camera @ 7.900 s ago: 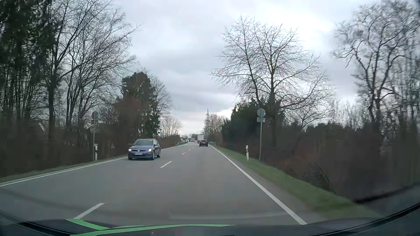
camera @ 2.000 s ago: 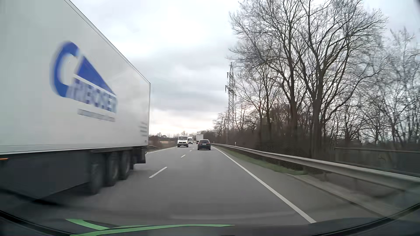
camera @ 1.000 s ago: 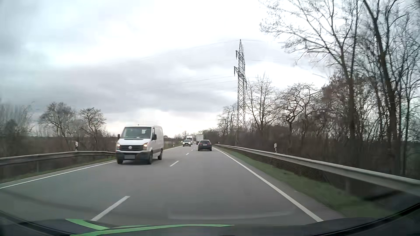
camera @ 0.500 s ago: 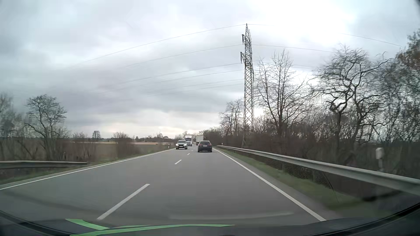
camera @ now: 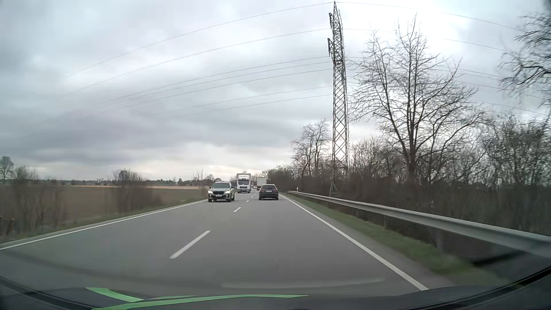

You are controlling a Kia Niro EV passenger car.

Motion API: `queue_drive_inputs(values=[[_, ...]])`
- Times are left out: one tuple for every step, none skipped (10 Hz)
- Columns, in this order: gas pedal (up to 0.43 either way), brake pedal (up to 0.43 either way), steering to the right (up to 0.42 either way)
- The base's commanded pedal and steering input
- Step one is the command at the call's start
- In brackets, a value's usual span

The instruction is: Follow the waypoints while adhering to traffic rules and regulations

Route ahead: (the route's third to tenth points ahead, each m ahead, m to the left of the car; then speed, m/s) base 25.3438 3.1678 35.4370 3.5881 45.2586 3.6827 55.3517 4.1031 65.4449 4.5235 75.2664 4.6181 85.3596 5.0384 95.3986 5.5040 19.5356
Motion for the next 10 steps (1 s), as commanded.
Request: queue_drive_inputs(values=[[0.189, 0.0, -0.001], [0.189, 0.0, -0.001], [0.177, 0.0, -0.001], [0.177, 0.0, -0.001], [0.169, 0.0, -0.001], [0.157, 0.0, -0.001], [0.15, 0.0, -0.001], [0.138, 0.0, -0.001], [0.13, 0.0, -0.001], [0.118, 0.0, -0.001]])
